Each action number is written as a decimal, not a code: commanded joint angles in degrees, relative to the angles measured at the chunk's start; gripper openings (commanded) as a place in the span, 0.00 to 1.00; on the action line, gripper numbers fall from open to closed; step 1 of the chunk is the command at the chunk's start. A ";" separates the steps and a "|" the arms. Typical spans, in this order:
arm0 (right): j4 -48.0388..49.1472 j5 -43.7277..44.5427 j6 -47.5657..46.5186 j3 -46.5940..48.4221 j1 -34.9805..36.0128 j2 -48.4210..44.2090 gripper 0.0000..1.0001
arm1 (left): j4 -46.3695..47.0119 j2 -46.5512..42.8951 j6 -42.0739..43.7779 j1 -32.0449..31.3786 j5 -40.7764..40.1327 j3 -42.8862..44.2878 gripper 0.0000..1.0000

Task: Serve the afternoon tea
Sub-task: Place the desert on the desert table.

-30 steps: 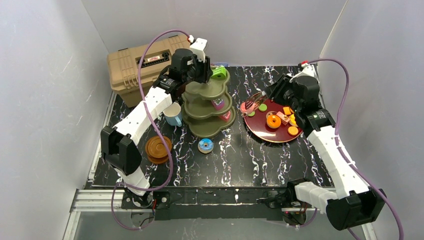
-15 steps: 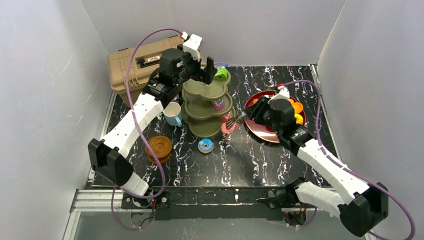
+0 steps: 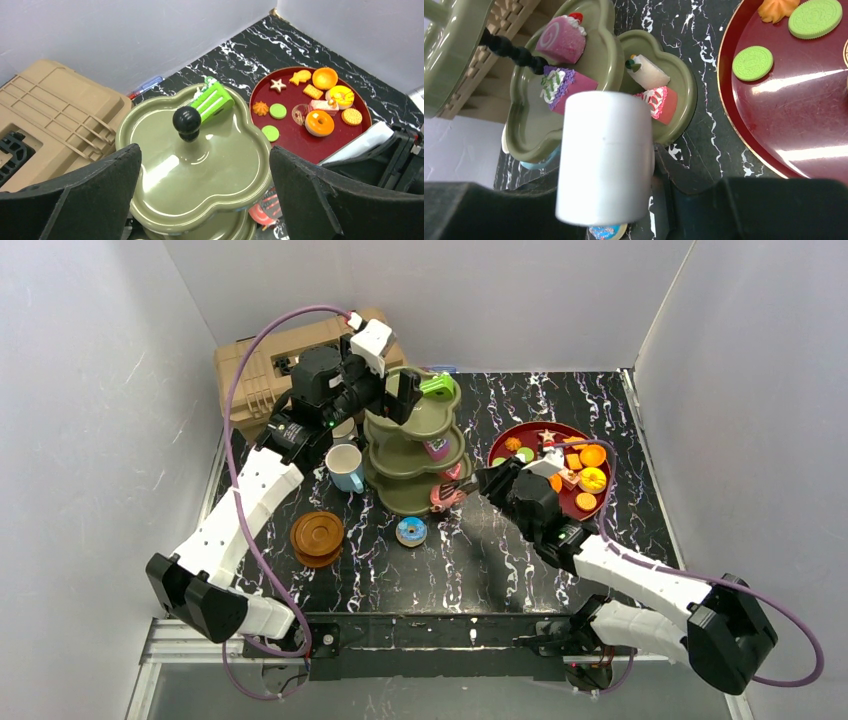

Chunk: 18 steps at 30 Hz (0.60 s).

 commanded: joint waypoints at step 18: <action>17.80 8.16 8.06 -0.16 3.43 11.11 0.28 | -5.10 -5.19 2.49 0.77 1.39 -1.50 0.98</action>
